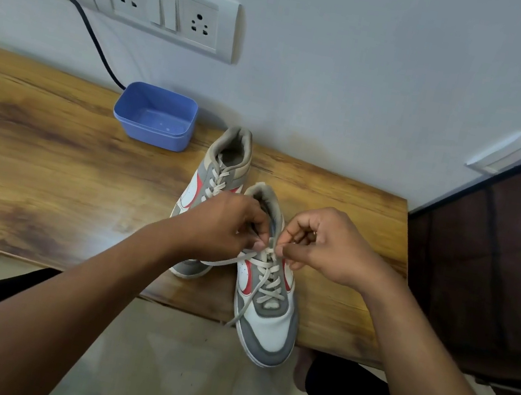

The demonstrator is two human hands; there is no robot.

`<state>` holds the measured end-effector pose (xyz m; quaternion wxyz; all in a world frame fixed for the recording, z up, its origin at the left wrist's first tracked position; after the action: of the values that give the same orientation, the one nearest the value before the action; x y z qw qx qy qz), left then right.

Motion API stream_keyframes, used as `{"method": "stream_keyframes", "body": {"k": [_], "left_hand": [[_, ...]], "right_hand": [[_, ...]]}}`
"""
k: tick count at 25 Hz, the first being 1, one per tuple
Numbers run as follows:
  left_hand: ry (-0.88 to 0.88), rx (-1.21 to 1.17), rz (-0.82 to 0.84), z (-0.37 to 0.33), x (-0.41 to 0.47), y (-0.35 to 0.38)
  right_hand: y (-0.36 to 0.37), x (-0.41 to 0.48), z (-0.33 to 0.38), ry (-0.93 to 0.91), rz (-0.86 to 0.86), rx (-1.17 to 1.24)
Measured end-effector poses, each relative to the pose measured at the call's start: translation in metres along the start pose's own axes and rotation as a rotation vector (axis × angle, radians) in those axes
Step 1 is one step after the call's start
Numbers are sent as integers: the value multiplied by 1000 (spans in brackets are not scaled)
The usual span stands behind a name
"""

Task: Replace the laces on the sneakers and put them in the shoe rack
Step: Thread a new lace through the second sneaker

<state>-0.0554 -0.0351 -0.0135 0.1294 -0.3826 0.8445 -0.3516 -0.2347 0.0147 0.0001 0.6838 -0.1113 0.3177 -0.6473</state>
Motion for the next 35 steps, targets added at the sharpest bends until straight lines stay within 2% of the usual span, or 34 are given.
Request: {"method": "stream_keyframes", "body": {"k": [4,8,12,14,18,22,26,31,35], "left_hand": [[-60,-30,36,5,3,1],[-65,-18,46,6,5,4],[-85,-31,70,8,5,4],[-92,-43,68,10,5,3],[-73,-31,51,11,5,5],[-76,-24,54,12,6,5],[-76,8,59,12,6,6],[-85,-11,61,13,6,4],[-80,32,62,13,7,6]], "right_hand": [[-18,-5,-10,90,-24,40],[10,-7,-5,31,36,35],[-31,-4,-15,76,-33,46],[-31,-8,-16,95,-12,53],[1,-8,-7,7,9,21],[-34,-5,-20,55,-44,41],[2,-9,-9,-12,32,0],[-34,-6,-16,26,-111,29],[-1,-11,-3,-59,-10,-71]]}}
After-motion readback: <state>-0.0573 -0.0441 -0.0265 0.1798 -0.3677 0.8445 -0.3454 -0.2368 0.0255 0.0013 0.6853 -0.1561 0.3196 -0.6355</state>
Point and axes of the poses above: each hand's wrist, its own x-axis towards the middle knuckle, its own y-axis out of the palm, z = x × y, the point moved 4 cm from there along x, towards the middle knuckle, and after that the axes turned 11 degrees about -z, right-handed, at the moved point
